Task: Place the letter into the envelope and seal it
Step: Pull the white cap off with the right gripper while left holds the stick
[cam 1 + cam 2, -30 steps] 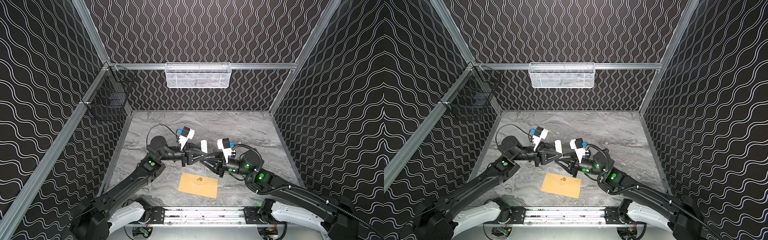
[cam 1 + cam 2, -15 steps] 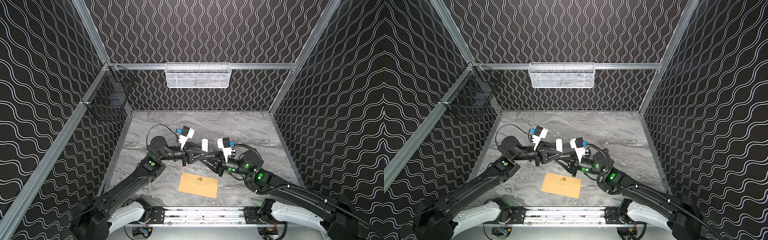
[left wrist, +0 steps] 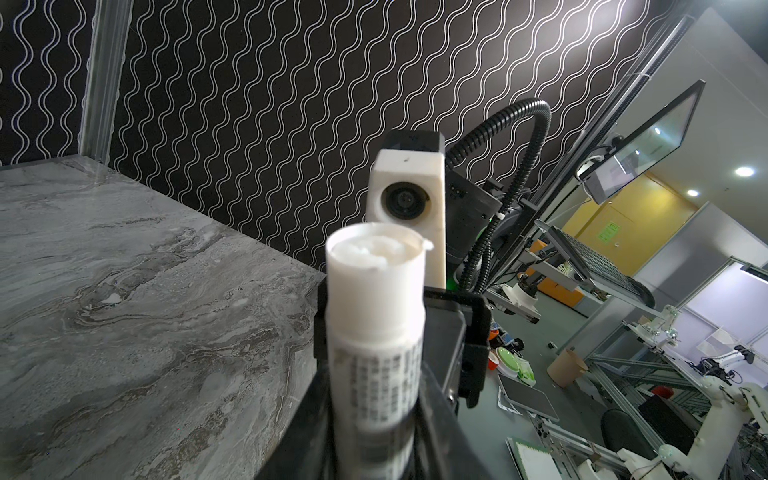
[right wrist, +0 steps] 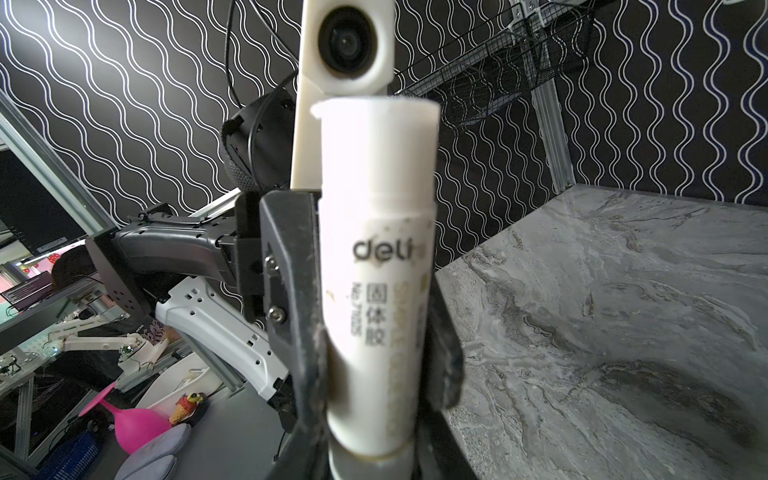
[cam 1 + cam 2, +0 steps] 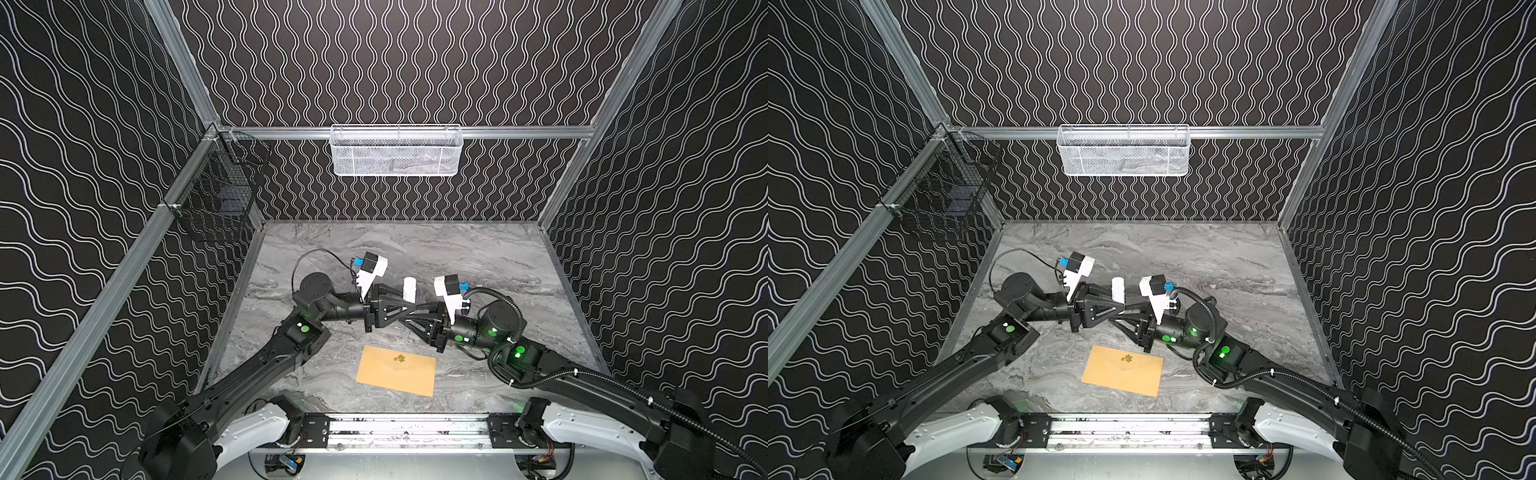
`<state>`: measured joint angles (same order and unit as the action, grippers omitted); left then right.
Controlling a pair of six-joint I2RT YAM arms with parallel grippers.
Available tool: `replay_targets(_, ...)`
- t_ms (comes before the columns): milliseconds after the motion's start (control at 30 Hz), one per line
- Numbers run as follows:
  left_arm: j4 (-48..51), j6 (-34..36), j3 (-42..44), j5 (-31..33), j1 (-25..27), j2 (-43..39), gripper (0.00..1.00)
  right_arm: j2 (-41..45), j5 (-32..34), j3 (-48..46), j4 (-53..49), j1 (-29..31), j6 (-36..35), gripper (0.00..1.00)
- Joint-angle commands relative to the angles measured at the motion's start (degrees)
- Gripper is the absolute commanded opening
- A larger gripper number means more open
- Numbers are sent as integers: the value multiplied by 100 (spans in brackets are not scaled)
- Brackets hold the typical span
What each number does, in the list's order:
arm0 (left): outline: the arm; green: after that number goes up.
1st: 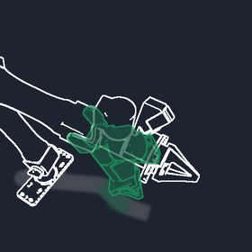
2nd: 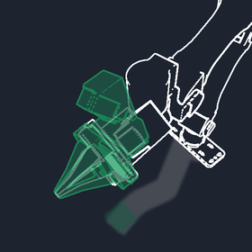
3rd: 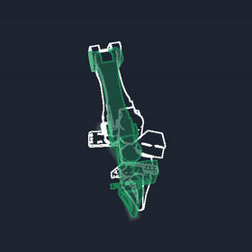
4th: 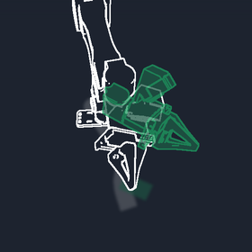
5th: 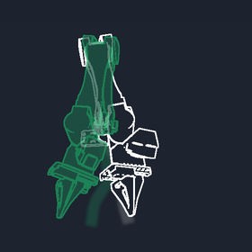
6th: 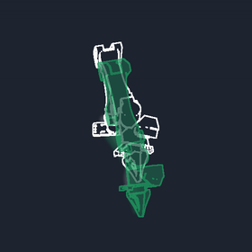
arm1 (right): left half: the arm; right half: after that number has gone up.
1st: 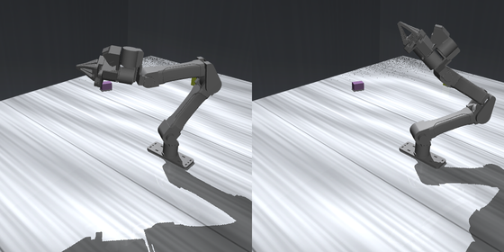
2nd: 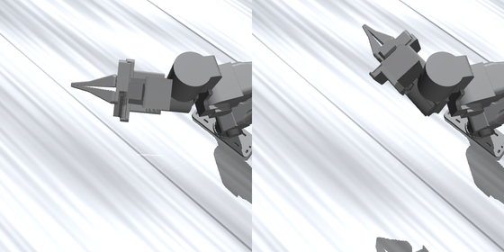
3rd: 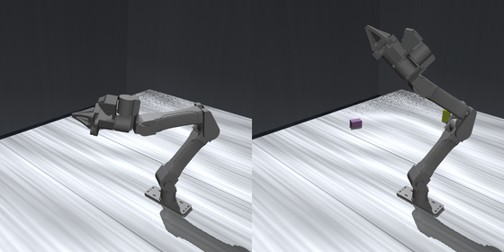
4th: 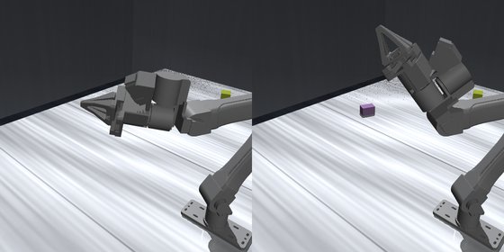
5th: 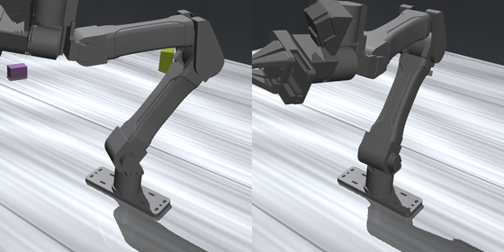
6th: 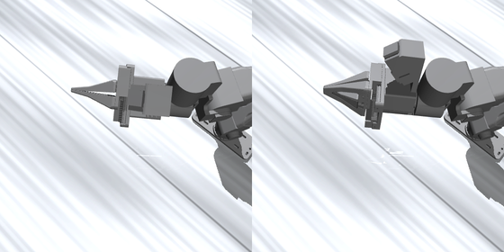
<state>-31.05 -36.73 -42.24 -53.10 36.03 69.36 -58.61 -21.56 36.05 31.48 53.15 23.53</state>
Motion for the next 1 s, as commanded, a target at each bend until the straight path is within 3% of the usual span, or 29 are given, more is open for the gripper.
replay_targets(0, -174, 15, -63, -372, 97, -11, 28, -60, 98, 43, 40, 15, 15, 0)
replay_targets(500, 67, 301, -86, -333, 207, -71, 31, -94, 56, 61, 51, 12, 47, 0)
replay_targets(867, 981, 807, -270, -225, 203, -159, 16, 38, 65, 34, -90, 8, 22, 0)
replay_targets(967, 1599, 1208, -368, -130, 203, -229, 12, 181, 12, 66, -365, 12, -66, 27)
